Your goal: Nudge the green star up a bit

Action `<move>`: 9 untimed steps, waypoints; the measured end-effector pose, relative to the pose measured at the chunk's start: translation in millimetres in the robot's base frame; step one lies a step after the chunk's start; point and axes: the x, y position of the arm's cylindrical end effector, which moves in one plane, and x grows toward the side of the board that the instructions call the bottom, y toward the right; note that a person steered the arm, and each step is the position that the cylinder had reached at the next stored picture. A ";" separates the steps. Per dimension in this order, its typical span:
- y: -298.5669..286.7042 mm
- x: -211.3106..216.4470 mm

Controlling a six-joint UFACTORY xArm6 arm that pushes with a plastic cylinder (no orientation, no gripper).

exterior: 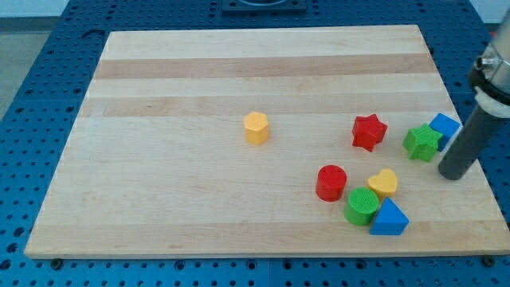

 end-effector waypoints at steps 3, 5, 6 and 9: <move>-17.5 -36.9; -21.0 -14.3; -20.9 11.8; -44.7 -22.0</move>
